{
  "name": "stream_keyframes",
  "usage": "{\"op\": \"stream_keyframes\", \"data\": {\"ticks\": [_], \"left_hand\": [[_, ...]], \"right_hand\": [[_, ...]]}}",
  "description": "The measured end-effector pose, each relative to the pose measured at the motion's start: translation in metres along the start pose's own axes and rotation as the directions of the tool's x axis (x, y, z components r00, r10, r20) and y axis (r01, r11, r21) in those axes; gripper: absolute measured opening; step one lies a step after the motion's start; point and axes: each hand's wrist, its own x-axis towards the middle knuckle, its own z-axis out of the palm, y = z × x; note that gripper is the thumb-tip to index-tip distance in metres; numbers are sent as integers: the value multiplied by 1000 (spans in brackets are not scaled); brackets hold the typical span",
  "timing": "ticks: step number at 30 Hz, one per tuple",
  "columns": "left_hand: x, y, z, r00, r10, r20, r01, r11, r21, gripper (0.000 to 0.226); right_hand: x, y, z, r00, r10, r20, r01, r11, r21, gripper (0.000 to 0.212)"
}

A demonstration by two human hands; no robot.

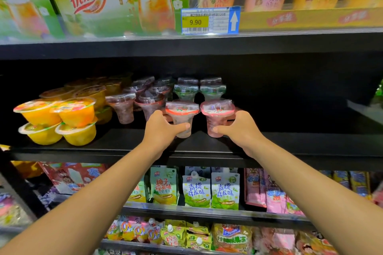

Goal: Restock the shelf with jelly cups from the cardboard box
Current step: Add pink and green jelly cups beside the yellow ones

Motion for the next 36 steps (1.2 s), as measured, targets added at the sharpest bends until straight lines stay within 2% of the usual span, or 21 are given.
{"op": "stream_keyframes", "data": {"ticks": [4,10,22,25,27,31,36], "left_hand": [[-1,-1,4,1000,6,-2,-6,1000,-27,74],[-8,11,3,999,21,-25,-19,997,80,59],[-18,13,-4,997,70,45,-74,992,103,56],[-28,10,-10,992,97,80,-105,988,111,55],[-38,8,-16,985,155,81,-167,970,174,53],[-60,3,-26,947,271,172,-314,892,325,50],[-73,1,-26,921,194,337,-361,750,555,55]], "right_hand": [[-1,1,-2,1000,-4,-11,4,1000,-11,49],[-2,1,-2,1000,12,-11,-12,998,-58,52],[-24,-7,-10,999,-12,-51,8,996,-92,44],[-37,-10,-14,999,-20,-47,12,984,-176,51],[-46,-9,-14,998,-56,-13,50,963,-266,56],[-59,-8,-11,987,-162,0,139,849,-509,57],[-70,-11,-3,978,-204,44,187,765,-617,50]]}}
